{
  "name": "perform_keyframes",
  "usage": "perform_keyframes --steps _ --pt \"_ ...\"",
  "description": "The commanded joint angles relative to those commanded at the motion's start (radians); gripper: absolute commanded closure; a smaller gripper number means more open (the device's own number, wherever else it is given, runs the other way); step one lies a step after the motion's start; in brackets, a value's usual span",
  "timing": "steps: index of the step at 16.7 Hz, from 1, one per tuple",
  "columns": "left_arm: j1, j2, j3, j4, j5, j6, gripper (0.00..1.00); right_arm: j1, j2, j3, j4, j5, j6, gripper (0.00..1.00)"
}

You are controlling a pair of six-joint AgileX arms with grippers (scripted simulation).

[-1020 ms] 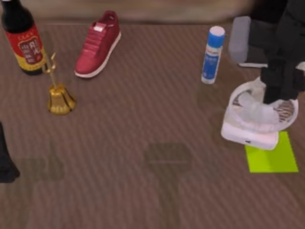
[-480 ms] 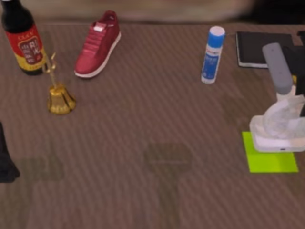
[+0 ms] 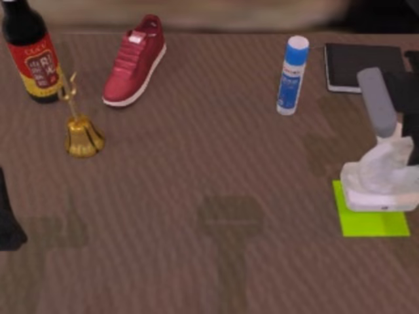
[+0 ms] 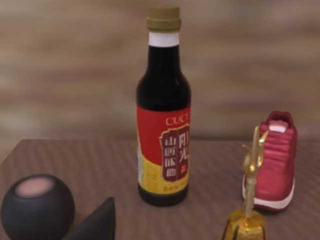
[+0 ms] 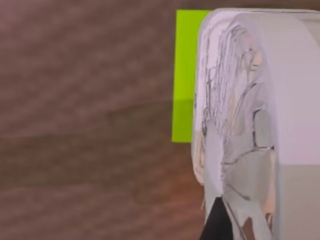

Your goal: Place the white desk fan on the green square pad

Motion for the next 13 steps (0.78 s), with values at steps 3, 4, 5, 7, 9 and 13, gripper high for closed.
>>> perform_keyframes --steps 3,4,5,7,9,13 --pt "0.0 0.0 0.0 0.0 0.0 0.0 0.0 -0.002 0.005 -0.062 0.066 0.002 -0.002 1.0" --pt "0.0 0.0 0.0 0.0 0.0 0.0 0.0 -0.002 0.006 -0.066 0.07 0.003 -0.003 1.0" --pt "0.0 0.0 0.0 0.0 0.0 0.0 0.0 -0.002 0.006 -0.066 0.07 0.003 -0.003 1.0" --pt "0.0 0.0 0.0 0.0 0.0 0.0 0.0 -0.002 0.006 -0.066 0.07 0.003 -0.003 1.0" --pt "0.0 0.0 0.0 0.0 0.0 0.0 0.0 -0.002 0.006 -0.066 0.07 0.003 -0.003 0.85" --pt "0.0 0.0 0.0 0.0 0.0 0.0 0.0 -0.002 0.006 -0.066 0.07 0.003 -0.003 0.55"
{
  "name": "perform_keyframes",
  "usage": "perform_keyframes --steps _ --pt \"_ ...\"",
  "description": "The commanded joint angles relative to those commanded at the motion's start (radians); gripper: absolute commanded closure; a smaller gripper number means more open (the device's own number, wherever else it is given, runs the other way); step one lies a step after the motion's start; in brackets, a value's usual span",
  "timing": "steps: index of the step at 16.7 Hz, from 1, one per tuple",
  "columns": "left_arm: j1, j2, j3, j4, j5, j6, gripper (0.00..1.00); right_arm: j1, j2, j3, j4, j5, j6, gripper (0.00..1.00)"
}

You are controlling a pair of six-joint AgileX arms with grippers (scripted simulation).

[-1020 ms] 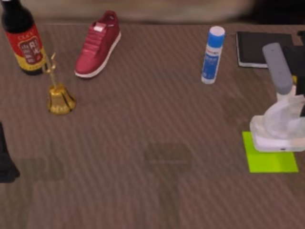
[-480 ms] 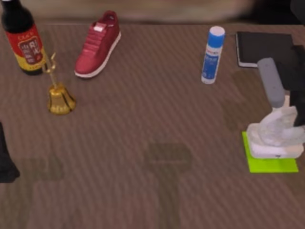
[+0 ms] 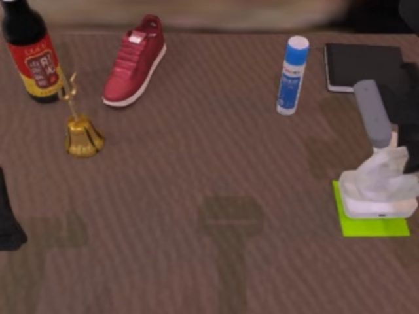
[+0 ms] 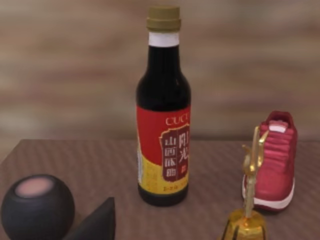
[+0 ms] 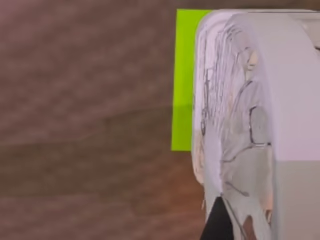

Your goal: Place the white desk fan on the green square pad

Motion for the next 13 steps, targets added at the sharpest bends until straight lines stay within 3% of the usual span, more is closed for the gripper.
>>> perform_keyframes --steps 7,13 --pt "0.0 0.0 0.0 0.0 0.0 0.0 0.0 0.0 0.0 0.0 0.0 0.0 0.0 0.02" --pt "0.0 0.0 0.0 0.0 0.0 0.0 0.0 0.0 0.0 0.0 0.0 0.0 0.0 0.0"
